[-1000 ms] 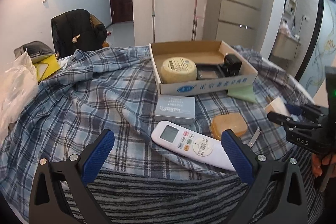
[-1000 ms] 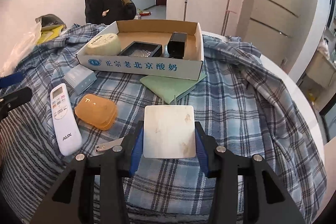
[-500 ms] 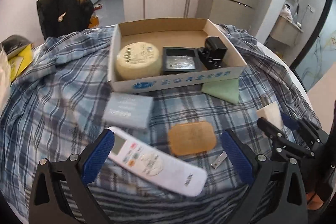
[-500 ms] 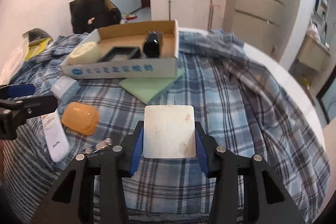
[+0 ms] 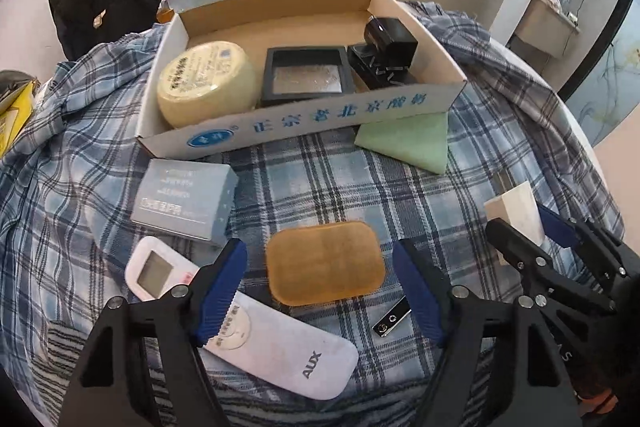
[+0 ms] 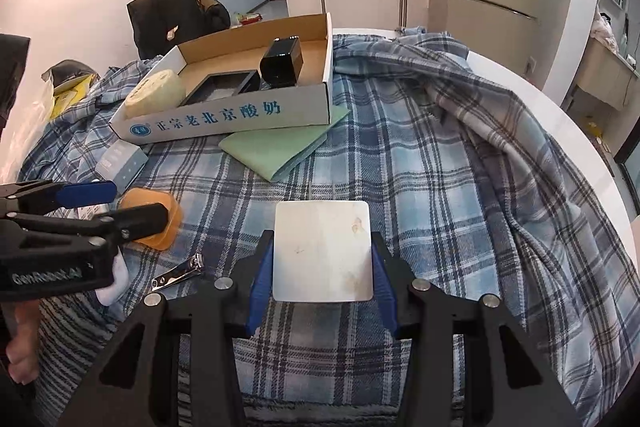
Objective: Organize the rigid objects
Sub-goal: 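Grasp the orange rounded box with the left tool while the right tool holds the white plug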
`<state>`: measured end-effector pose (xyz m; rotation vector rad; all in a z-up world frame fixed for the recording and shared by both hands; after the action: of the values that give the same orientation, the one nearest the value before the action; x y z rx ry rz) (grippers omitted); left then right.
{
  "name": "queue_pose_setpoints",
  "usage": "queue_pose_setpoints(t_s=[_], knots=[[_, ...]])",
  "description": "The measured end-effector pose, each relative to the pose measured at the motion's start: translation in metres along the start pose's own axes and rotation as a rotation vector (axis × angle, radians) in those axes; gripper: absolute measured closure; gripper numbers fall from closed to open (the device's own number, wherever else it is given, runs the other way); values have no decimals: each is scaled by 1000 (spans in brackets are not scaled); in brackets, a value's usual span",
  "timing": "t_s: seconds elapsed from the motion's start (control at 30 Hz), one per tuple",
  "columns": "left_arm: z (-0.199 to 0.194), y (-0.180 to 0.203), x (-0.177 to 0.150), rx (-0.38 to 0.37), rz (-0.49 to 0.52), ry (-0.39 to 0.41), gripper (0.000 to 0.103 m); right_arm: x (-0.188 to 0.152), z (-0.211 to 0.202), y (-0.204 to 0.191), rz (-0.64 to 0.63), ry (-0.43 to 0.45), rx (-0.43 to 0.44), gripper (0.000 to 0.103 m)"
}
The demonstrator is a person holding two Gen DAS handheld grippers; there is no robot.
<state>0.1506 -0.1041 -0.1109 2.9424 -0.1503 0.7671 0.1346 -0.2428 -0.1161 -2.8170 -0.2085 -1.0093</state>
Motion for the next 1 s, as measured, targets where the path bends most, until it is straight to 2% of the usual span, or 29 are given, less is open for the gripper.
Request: queue_pose_setpoints(t_s=[0.1, 0.17, 0.27, 0.33, 0.53, 0.67, 0.87, 1.0], knots=[[8, 6, -1, 37, 31, -14, 26, 0, 0, 0, -1, 2, 0, 59], [14, 7, -2, 66, 53, -23, 37, 0, 0, 0, 0, -3, 1, 59], [14, 6, -3, 60, 44, -15, 38, 0, 0, 0, 3, -6, 3, 59], [5, 5, -1, 38, 45, 18, 38, 0, 1, 0, 2, -6, 3, 59], [-40, -4, -4, 77, 88, 179, 37, -1, 0, 0, 1, -8, 5, 59], [-68, -21, -18, 13, 18, 204, 37, -1, -1, -2, -10, -6, 5, 59], [-89, -31, -12, 30, 1, 243, 37, 1, -2, -7, -31, -17, -44, 59], [-111, -36, 1, 32, -1, 293, 37, 16, -17, -8, -18, -9, -4, 59]])
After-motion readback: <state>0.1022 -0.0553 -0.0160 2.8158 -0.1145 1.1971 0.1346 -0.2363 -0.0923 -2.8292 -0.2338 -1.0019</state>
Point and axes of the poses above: each gripper's, at about its wrist camera, not at the fingertips, and z roughly the way its jaws point, y to its right, x to its top, the point moved 3 cm from there along z, roughly the way its jaws point, and after that the axes turned 4 degrees about y, right-handed, at the moved point
